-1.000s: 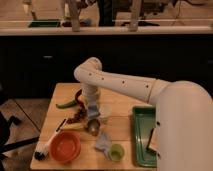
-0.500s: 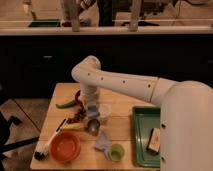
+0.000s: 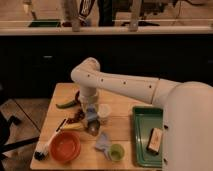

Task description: Place sponge in metal cup

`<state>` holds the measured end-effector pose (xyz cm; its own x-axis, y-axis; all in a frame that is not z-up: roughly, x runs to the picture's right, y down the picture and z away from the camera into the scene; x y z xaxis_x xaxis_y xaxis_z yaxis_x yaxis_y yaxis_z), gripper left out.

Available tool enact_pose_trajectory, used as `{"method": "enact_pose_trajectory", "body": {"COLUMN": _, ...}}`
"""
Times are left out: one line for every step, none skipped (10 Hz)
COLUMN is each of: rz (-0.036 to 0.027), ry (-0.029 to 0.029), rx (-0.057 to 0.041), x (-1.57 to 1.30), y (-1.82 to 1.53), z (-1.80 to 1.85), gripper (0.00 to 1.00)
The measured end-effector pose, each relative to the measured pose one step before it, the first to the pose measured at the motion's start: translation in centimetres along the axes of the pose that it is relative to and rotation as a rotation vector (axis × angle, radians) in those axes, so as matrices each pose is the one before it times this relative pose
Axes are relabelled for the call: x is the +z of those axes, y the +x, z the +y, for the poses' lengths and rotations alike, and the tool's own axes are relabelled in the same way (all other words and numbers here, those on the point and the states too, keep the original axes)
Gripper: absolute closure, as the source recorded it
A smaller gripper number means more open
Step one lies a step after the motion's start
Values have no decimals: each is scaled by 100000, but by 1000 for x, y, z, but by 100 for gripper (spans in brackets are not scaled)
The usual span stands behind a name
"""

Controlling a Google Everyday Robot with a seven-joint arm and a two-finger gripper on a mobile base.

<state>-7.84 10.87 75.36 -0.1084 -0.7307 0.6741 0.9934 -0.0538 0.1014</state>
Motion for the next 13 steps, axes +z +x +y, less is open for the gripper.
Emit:
{"method": "enact_pose_trajectory", "body": {"rz": -423, "ry": 366, "rx": 91, "x": 71, "y": -329, "z": -93, "gripper": 100}}
{"method": "enact_pose_trajectory", "body": {"rz": -565, "ry": 354, "rx": 277, "x": 119, "y": -444, "z": -12, "gripper": 100}}
{"method": "enact_pose_trajectory", "body": {"rz": -881, "ry": 369, "rx": 602, "x": 190, "y": -747, "z": 65, "gripper": 100}}
{"method": "enact_pose_trajectory", "body": {"rz": -500, "ry": 338, "rx": 454, "x": 79, "y": -517, "z": 14, "gripper": 100}}
{"method": "enact_pose_trajectory", "body": {"rz": -342, "ry": 217, "rx": 397, "x": 44, "y": -478, "z": 45, "gripper": 100}}
{"method": "enact_pose_trajectory", "body": {"rz": -456, "ry": 218, "rx": 447, "x": 38, "y": -491, "z": 106, "gripper": 100}}
{"method": "enact_pose_trajectory", "body": {"rz": -192, "ry": 427, "rx": 259, "x": 9, "y": -306, "z": 20, "gripper": 100}}
{"method": "enact_pose_trajectory", "body": {"rz": -212, "ry": 386, "rx": 47, "x": -4, "y": -243, "z": 5, "gripper": 100}}
{"method": "enact_pose_trajectory", "body": {"rz": -252, "ry": 368, "rx": 107, "x": 46, "y": -187, "z": 69, "gripper": 100}}
{"method": "enact_pose_trajectory", "body": {"rz": -229, "ry": 480, "rx": 246, "x": 65, "y": -133, "z": 81, "gripper": 100}}
{"method": "enact_pose_trajectory", "body": {"rz": -206, "ry": 232, "rx": 90, "x": 86, "y": -50, "z": 108, "gripper": 100}}
{"method": "enact_pose_trajectory", "body": {"rz": -319, "ry": 461, "rx": -75, "x": 135, "y": -35, "z": 93, "gripper": 100}}
{"method": "enact_pose_trajectory", "body": {"rz": -273, "ry": 284, "rx": -124, "x": 86, "y": -27, "z": 86, "gripper": 100}}
